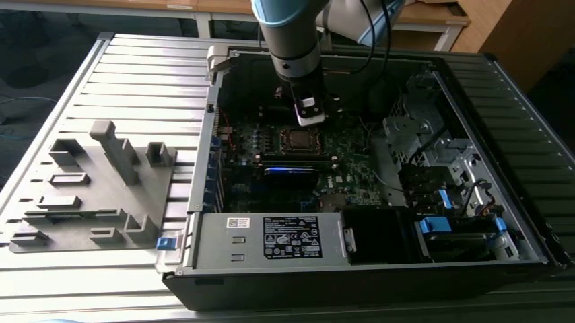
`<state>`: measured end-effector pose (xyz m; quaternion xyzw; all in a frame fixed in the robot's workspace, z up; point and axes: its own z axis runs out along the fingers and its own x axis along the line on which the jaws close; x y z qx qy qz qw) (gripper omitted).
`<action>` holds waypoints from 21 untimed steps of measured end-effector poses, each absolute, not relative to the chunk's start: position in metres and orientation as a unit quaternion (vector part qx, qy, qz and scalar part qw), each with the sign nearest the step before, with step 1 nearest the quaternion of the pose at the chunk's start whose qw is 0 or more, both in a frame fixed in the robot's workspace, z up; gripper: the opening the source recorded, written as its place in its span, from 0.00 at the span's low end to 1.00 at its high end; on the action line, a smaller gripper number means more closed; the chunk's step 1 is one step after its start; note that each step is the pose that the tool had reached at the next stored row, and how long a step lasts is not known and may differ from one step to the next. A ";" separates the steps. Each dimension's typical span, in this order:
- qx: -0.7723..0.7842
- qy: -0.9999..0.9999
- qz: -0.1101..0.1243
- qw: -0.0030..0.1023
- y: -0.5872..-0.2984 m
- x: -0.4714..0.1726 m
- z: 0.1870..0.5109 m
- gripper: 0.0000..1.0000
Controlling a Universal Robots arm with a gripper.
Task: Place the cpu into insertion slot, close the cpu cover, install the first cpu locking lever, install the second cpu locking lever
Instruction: 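Install the first cpu locking lever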
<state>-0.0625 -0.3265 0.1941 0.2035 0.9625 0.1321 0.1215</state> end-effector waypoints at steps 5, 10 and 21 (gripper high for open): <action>0.204 0.962 0.132 0.121 -0.329 -0.063 0.193 0.11; 0.203 0.963 0.132 0.121 -0.329 -0.063 0.192 0.11; 0.203 0.962 0.132 0.122 -0.329 -0.063 0.202 0.11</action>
